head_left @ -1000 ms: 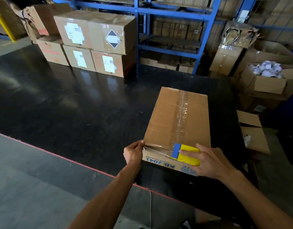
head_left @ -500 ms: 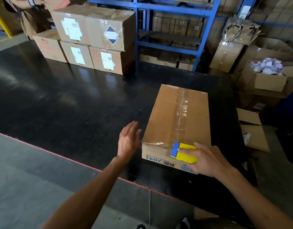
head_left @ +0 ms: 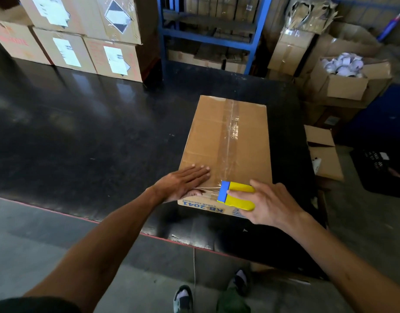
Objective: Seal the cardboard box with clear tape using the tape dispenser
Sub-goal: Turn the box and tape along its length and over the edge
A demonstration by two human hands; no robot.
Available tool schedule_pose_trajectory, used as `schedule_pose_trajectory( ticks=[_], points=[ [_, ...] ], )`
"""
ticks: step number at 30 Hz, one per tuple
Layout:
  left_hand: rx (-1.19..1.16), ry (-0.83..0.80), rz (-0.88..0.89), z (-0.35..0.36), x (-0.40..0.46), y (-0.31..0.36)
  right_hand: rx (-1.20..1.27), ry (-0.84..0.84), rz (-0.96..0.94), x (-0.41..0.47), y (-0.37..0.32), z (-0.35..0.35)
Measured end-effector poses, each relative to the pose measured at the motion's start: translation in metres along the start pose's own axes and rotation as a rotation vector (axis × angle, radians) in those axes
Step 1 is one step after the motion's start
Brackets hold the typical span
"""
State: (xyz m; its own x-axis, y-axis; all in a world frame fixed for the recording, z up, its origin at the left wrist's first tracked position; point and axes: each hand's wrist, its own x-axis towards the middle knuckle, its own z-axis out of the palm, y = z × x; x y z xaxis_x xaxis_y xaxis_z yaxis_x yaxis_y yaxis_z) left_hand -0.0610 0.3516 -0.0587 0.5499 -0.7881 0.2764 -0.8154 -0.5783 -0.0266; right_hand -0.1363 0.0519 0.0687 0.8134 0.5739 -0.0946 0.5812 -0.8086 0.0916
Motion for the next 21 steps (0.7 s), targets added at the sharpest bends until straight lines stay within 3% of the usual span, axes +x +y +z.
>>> schedule_pose_trajectory(
  ticks=[9, 14, 21],
  points=[
    [-0.017, -0.041, 0.008, -0.002, -0.001, -0.007, 0.064, -0.047, 0.083, -0.085, 0.080, 0.008],
    [0.024, -0.201, 0.128, -0.019, 0.003, -0.019, 0.078, -0.028, 0.074, -0.086, 0.084, 0.019],
    [0.050, -0.064, 0.298, 0.000, 0.098, 0.057, 0.105, 0.008, 0.080, -0.085, 0.088, 0.019]
  ],
)
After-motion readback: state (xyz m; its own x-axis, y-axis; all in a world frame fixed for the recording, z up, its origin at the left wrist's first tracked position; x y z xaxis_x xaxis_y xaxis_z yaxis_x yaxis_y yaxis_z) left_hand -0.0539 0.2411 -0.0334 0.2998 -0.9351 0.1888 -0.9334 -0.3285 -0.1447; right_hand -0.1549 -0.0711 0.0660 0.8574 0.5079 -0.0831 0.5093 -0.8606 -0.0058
